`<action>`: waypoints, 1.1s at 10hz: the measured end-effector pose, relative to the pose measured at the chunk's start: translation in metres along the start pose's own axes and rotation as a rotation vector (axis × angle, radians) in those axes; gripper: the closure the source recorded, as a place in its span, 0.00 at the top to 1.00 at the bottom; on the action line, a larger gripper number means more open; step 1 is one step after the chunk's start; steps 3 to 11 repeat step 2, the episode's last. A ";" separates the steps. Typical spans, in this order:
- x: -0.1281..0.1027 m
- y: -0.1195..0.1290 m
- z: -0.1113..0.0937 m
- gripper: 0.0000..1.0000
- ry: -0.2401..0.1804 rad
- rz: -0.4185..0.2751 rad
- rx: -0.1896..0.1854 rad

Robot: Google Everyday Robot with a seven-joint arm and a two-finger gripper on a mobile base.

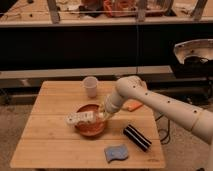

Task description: Place the bottle in the ceramic bowl

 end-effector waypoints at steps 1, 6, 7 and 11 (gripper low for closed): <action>0.001 -0.001 -0.001 0.61 0.000 0.002 0.000; 0.002 -0.001 -0.001 0.61 -0.001 0.004 0.000; 0.002 -0.001 -0.001 0.61 -0.001 0.004 0.000; 0.002 -0.001 -0.001 0.61 -0.001 0.004 0.000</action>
